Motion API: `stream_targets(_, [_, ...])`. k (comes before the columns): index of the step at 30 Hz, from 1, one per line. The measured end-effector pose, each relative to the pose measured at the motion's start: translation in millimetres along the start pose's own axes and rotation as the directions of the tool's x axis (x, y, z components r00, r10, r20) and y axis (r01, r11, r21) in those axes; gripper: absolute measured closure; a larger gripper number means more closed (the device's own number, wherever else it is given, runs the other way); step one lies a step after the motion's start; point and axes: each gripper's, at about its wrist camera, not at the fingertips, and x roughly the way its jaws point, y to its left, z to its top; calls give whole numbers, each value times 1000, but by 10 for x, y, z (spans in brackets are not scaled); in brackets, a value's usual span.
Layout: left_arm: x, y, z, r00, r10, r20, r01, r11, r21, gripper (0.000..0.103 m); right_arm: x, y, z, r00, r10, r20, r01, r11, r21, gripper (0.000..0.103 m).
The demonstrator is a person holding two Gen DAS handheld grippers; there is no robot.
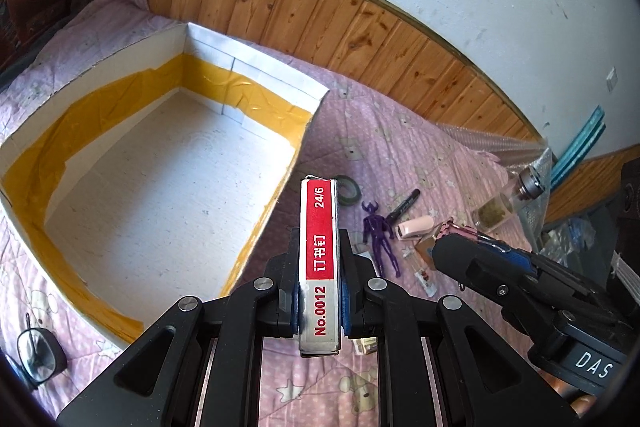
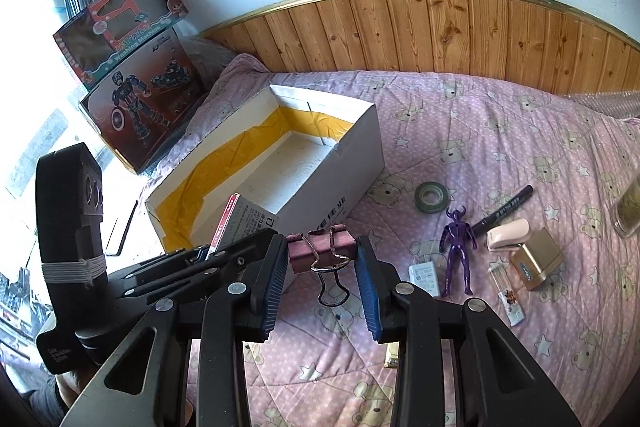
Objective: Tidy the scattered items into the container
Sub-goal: 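Carry the staple box and binder clip with both grippers over the white box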
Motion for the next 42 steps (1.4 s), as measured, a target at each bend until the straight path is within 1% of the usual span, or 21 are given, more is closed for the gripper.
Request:
stream_targets(6, [-9,59,74,1000,16,-2,-16,1000,-7,88,58,44,76,1000,16,-5,-16,1000,-2,67])
stream_targets(17, [-52,111,347,997,70,26,-71,997,34,88,109,133,260,999,36,-3,-36,999,-9,68])
stream_targets(22, [-23,181,434,998,61,5,-61,998,21,88,173,193,334,998,54,-12,-54,999,-7,68])
stream_targets(28, [19,228,552,997,78,5,-78,997,27,88,267,276,426,997,69,-19,-69,998,-5,68])
stream_targets(33, [69,278,687,996,93,8,-93,995,30,88,333,279,519,996,88,-25,-88,996,13,68])
stream_targets(42, [205,407,860,996,91,-19,-91,996,3,88,498,274,666,992,115,-46,-113,992,49,68])
